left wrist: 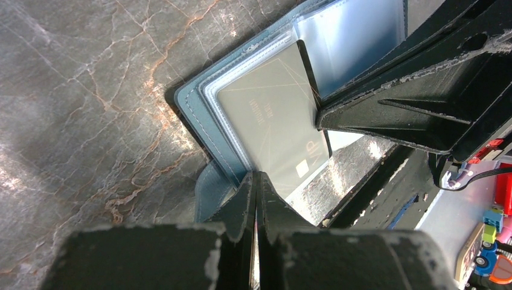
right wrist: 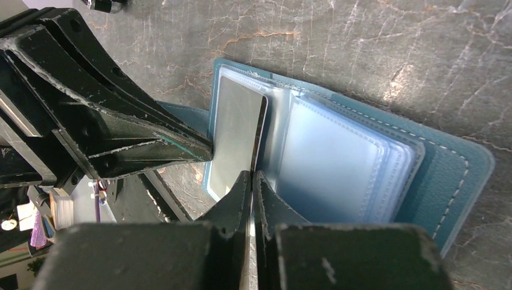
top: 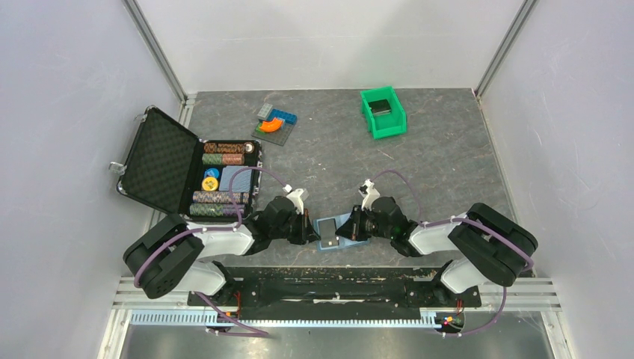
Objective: Take the credit cards out of the card holder
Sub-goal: Remove the credit card from the card holder.
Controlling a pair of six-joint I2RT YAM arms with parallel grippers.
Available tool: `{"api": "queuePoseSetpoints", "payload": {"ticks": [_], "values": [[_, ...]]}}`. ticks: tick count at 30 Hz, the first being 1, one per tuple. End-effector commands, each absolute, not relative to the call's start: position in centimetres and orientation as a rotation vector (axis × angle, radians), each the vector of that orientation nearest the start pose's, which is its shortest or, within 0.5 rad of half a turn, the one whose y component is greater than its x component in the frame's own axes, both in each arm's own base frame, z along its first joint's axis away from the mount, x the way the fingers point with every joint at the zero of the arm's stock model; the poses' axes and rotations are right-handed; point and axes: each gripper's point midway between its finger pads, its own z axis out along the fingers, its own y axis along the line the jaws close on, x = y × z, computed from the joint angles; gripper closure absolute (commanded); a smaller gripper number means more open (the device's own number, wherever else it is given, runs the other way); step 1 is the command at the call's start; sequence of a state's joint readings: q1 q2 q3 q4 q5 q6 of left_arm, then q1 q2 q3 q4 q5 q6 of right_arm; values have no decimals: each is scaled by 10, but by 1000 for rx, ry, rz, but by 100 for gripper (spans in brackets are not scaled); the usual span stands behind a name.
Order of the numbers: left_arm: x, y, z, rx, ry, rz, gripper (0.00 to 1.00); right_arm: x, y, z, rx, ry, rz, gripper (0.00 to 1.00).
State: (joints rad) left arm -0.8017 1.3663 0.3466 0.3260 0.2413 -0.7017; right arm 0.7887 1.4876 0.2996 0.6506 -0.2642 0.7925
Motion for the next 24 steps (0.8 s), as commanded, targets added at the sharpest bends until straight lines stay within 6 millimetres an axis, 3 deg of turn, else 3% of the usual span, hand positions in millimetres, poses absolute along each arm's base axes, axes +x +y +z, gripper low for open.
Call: {"api": "queuePoseSetpoints", "payload": {"ticks": [1, 9, 17, 24], "values": [[159, -257, 0, 212, 2554, -924, 97, 178, 294, 38, -230, 2276, 1213, 100], [163, -242, -10, 188, 2609, -784, 98, 176, 284, 35, -260, 2285, 1204, 100], [163, -241, -13, 183, 2625, -766, 98, 177, 276, 37, -271, 2292, 1190, 100], [163, -242, -14, 181, 2630, -768, 98, 171, 280, 48, -244, 2247, 1310, 100]]}}
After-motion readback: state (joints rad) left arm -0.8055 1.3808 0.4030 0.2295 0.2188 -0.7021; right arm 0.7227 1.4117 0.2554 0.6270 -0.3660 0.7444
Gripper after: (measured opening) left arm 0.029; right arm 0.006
